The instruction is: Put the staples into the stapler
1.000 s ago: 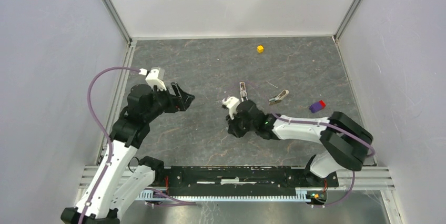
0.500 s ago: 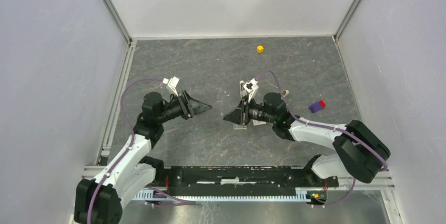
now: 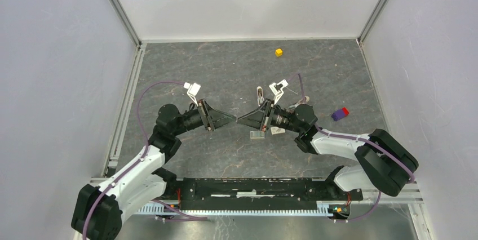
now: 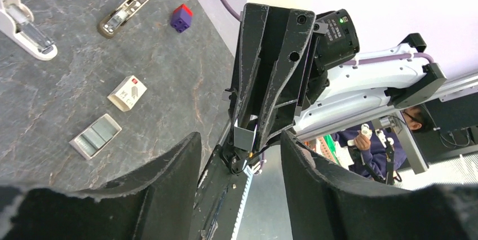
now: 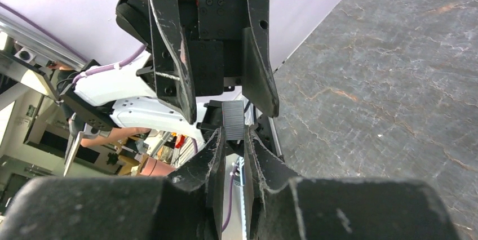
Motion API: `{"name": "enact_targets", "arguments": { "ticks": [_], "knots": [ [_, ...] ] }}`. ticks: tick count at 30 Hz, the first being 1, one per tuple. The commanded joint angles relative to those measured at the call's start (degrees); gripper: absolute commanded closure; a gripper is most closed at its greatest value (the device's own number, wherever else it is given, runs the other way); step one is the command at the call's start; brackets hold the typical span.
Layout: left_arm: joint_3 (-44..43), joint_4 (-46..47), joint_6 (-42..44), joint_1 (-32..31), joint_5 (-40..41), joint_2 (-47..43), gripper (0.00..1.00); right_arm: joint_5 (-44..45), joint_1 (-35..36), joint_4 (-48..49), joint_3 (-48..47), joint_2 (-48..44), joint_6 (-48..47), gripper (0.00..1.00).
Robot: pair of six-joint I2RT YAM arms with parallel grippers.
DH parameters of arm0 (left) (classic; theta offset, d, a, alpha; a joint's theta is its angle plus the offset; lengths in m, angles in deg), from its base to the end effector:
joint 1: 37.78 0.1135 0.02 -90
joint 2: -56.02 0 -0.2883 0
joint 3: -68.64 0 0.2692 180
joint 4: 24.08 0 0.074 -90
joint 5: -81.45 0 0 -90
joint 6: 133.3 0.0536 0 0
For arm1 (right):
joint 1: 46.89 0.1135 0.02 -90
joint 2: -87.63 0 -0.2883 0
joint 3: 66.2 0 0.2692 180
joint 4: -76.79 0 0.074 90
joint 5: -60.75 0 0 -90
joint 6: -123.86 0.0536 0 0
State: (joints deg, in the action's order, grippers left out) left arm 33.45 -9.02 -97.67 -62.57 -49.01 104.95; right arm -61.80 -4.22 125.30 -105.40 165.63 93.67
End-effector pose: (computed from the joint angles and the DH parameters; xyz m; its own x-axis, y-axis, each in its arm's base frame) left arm 0.1732 -0.1183 0.2696 -0.7258 -0.3460 -0.5945 0.5459 0.2361 -0.8039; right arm 0.1917 0.2159 0.2469 -0.7685 0.2825 -0.5741 -0.5906 0.0321 0.8063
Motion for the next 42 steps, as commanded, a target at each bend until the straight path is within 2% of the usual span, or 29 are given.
{"name": "enact_targets", "arguments": {
  "ticks": [1, 12, 17, 19, 24, 29, 42],
  "knots": [
    [0.2, 6.8, 0.2, -2.4, 1.9, 1.4, 0.41, -0.5, -0.1, 6.1, 1.0, -0.5, 2.5, 0.80],
    [4.4, 19.3, -5.3, -4.1, 5.0, 4.1, 0.43, -0.2, -0.1, 6.6, 1.4, -0.3, 2.9, 0.80],
    [5.2, 18.5, -4.1, -4.1, 7.0, 1.7, 0.45, -0.6, -0.1, 7.5, 1.6, 0.4, 3.5, 0.80],
    [5.0, 16.9, -3.3, -4.1, 7.5, 1.0, 0.42, -0.7, -0.1, 8.5, 1.9, 0.7, 4.0, 0.80],
    [5.2, 16.8, -2.8, -4.3, 7.1, 1.2, 0.42, -0.8, -0.1, 9.3, 2.3, 1.1, 4.3, 0.80],
    [5.2, 17.5, -2.2, -4.8, 6.7, 1.9, 0.46, -0.8, -0.1, 9.5, 2.2, 1.4, 4.6, 0.80],
    [5.3, 19.0, -1.4, -6.0, 6.8, 3.3, 0.62, -0.5, 0.1, 10.0, 2.2, 2.4, 5.0, 0.80]
  ]
}}
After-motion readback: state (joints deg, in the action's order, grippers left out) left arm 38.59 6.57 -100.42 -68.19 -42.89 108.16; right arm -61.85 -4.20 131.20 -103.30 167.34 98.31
